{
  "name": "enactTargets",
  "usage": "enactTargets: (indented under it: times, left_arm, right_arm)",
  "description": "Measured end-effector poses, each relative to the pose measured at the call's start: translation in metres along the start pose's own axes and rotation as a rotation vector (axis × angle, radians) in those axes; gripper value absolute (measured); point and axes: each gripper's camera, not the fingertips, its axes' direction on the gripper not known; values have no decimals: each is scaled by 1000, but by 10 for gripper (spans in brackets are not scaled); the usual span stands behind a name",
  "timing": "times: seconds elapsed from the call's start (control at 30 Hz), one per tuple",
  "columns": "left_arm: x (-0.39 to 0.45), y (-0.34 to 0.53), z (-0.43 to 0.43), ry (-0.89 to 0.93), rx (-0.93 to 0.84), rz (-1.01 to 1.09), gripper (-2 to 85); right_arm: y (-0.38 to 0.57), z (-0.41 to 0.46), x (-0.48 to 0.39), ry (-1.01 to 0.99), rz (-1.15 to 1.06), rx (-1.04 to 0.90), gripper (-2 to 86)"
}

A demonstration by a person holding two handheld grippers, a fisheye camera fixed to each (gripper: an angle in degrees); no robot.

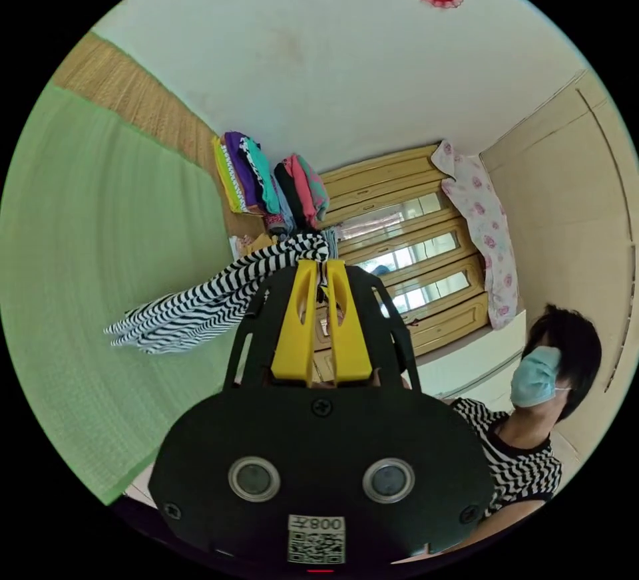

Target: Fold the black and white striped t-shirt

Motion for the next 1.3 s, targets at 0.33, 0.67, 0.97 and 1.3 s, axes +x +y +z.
enactTargets:
  times: [0.33,0.67,0.97,1.3]
  left_arm:
    - [45,-109,237,87,-109,222,28]
    - [-62,-50,463,-44,-559,-43,29]
    - [-67,-57,525,-63,-619,22,30]
    - [-96,-63,591,-166,-747,-19,28]
  right_arm:
    - [-107,-156,-177,307,-196,192,9]
    - [13,-251,-21,601,312,279,9]
    - [27,-236,-4,686,338,222,11]
    - [41,-215,49,759,470,195,10]
